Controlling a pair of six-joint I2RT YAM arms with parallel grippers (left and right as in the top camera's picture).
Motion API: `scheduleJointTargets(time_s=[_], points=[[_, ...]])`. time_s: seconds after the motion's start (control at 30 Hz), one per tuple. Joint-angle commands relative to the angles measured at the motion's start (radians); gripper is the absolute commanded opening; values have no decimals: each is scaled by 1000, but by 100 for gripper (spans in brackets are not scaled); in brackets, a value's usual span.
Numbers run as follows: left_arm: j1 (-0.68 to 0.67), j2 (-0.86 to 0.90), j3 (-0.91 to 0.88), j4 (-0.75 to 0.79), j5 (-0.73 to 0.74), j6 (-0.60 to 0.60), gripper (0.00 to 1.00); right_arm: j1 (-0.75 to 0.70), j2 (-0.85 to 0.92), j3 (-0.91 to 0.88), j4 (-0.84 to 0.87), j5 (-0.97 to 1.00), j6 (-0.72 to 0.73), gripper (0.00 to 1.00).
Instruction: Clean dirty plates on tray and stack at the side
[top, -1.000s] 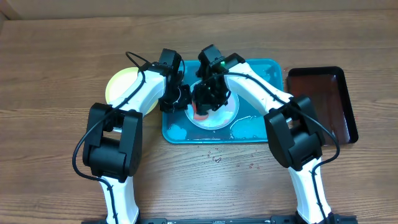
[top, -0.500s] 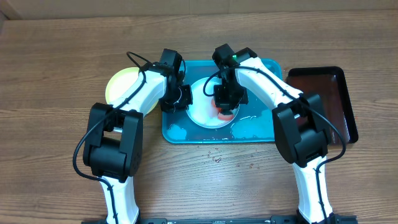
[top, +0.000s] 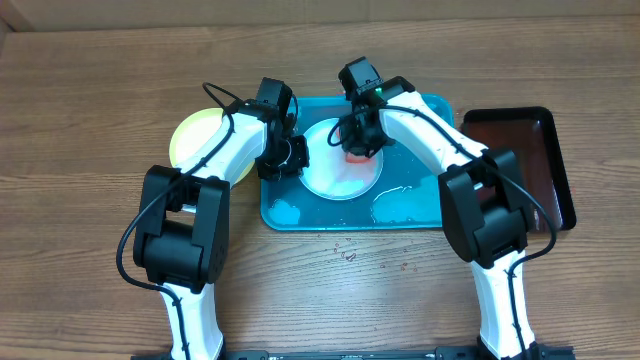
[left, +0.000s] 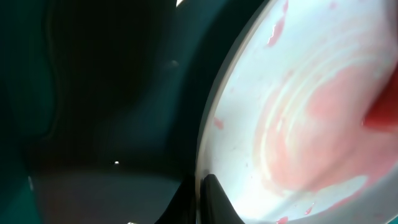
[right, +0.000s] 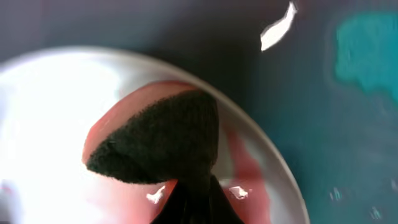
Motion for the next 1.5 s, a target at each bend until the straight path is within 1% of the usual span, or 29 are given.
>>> scheduleJointTargets(time_s=[0.0, 0.13, 0.37, 0.53, 0.67, 0.8, 0.87, 1.07, 1.27, 1.47], points=[[0, 18, 14, -14, -10, 31, 4, 2, 14, 12, 49, -127, -3, 4], [0, 18, 14, -14, -10, 31, 4, 42, 14, 12, 67, -195, -3, 5], [0, 18, 14, -14, -10, 31, 4, 127, 14, 12, 47, -196, -4, 5], [0, 18, 14, -14, -10, 31, 4, 148, 14, 12, 38, -195, -3, 4], [0, 18, 14, -18, -10, 31, 4, 104, 14, 12, 41, -176, -3, 4], [0, 18, 14, -18, -10, 31, 4, 20, 14, 12, 10, -154, -3, 4], [0, 18, 14, -18, -10, 31, 4, -44, 14, 12, -29, -154, -3, 4], [0, 18, 14, -18, -11, 31, 4, -130, 14, 12, -161, -155, -3, 4], [0, 18, 14, -17, -10, 31, 4, -121, 14, 12, -271, -223, -33, 4], [0, 18, 14, -13, -10, 31, 4, -25, 14, 12, -276, -271, -37, 4]])
